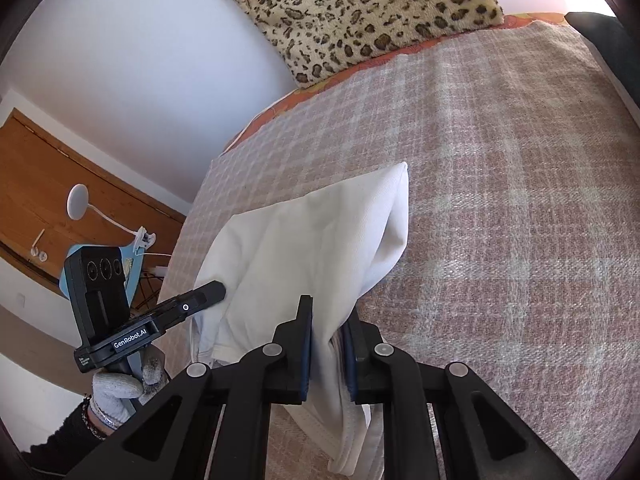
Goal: Fold small clothes
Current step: 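Grasp the edge of the folded bundle with both tools, then lift the bundle with both tools and carry it to the clothes stack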
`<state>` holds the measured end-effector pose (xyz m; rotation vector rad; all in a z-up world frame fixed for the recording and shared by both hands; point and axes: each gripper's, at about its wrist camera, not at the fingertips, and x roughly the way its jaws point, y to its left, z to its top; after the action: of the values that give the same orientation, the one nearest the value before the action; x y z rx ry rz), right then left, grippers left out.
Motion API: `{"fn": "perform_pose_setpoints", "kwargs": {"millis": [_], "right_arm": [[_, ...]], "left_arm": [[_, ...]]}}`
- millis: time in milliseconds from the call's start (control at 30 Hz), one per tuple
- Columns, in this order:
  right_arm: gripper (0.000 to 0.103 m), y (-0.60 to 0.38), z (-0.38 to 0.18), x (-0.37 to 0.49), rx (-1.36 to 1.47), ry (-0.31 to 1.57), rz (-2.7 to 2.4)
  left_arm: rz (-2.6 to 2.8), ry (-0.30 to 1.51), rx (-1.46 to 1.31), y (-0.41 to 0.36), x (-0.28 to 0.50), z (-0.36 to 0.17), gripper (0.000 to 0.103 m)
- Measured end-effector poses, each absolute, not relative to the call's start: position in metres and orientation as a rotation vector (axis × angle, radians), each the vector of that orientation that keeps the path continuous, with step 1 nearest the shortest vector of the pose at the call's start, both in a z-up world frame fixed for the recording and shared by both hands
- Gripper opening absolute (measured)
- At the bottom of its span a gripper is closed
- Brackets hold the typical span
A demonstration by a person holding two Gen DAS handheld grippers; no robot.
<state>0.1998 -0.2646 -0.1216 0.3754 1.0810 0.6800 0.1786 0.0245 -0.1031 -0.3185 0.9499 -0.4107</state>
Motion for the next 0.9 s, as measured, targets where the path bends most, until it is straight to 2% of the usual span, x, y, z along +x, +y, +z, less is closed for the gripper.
{"fn": "perform_pose_setpoints", "kwargs": {"millis": [667,833,900], "right_arm": [[0.01,-0.258,-0.091,0.185,0.253,0.951,0.666],[0.01,-0.257,-0.099,0.185,0.222,0.977,0.633],[0.01,-0.262,-0.104,0.187,0.241,1.0,0.633]], "left_arm": [[-0.419,0.811,-0.192,0.0,0.164,-0.062,0.005],[-0.431,0.869,-0.299,0.015,0.173,-0.073,0.005],[-0.439,0.908,-0.384,0.028,0.179,-0.081,0.011]]}}
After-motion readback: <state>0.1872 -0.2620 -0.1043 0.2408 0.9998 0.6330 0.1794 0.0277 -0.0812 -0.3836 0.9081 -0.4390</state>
